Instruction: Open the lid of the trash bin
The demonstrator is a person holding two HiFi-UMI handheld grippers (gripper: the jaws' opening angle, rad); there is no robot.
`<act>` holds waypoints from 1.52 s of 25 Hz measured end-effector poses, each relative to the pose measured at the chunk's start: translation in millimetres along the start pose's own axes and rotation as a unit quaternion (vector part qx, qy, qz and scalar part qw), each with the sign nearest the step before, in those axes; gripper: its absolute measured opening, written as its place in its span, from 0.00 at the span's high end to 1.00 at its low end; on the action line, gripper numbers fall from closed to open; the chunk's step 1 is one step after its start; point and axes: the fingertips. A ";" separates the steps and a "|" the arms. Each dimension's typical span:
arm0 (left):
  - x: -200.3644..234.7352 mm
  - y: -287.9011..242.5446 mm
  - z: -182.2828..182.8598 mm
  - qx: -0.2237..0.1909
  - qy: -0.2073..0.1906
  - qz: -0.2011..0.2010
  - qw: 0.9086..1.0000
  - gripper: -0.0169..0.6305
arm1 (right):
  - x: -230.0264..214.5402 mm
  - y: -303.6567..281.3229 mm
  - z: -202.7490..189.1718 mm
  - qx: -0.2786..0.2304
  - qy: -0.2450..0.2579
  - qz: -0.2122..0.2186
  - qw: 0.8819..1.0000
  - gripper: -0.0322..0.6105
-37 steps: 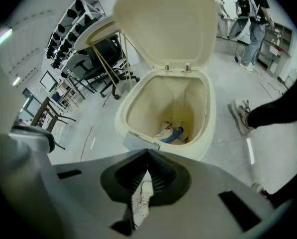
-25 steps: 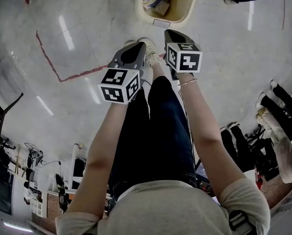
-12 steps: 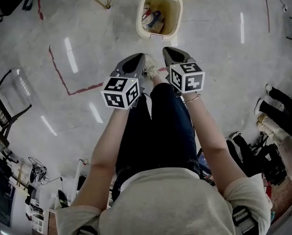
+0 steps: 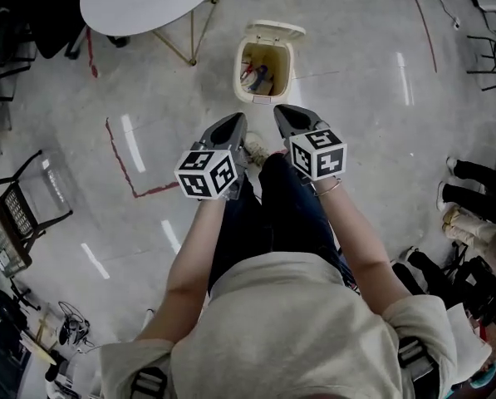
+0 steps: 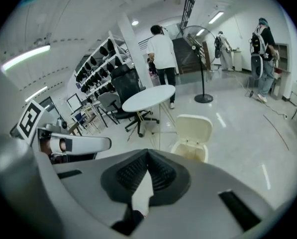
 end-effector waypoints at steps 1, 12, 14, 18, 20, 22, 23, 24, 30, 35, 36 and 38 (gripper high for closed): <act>-5.4 1.0 8.3 -0.002 0.010 -0.012 1.000 0.96 | 1.7 4.2 9.6 -0.011 -0.006 0.004 1.000 0.94; -65.8 21.8 85.3 -0.056 -0.080 -0.049 0.994 0.96 | 20.6 70.1 89.4 -0.126 0.013 0.014 0.992 0.94; -75.4 28.1 96.7 -0.066 -0.097 -0.054 0.992 0.96 | 25.1 82.6 103.3 -0.146 0.023 0.014 0.989 0.94; -90.1 40.0 114.4 -0.080 -0.113 -0.060 0.989 0.96 | 35.7 107.5 127.1 -0.181 0.041 0.020 0.982 0.94; -95.6 45.0 121.5 -0.090 -0.119 -0.062 0.987 0.96 | 39.4 118.0 136.0 -0.198 0.046 0.023 0.979 0.94; -100.8 49.9 123.5 -0.096 -0.126 -0.067 0.985 0.96 | 43.0 125.3 139.4 -0.210 0.050 0.025 0.976 0.94; -103.9 51.8 124.1 -0.097 -0.131 -0.070 0.984 0.96 | 44.2 127.9 140.3 -0.213 0.052 0.026 0.975 0.94; -107.1 53.1 125.2 -0.099 -0.137 -0.071 0.983 0.96 | 44.9 130.0 141.5 -0.216 0.056 0.026 0.974 0.94; -121.8 53.5 130.2 -0.110 -0.169 -0.069 0.977 0.96 | 46.3 134.6 144.8 -0.221 0.071 0.032 0.972 0.94; -127.2 50.0 132.3 -0.111 -0.191 -0.072 0.973 0.96 | 46.5 132.3 144.3 -0.224 0.072 0.032 0.971 0.94; -126.8 49.5 130.8 -0.112 -0.191 -0.069 0.973 0.96 | 46.8 132.5 143.2 -0.225 0.072 0.033 0.971 0.94; -125.8 48.6 127.2 -0.111 -0.186 -0.064 0.974 0.96 | 47.6 133.0 142.3 -0.226 0.073 0.034 0.971 0.94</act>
Point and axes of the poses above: the fingertips, and each gripper's own axes: y backward along the fingers, x to its left, z out of its top, and after that the axes turned 1 degree about z, right-handed
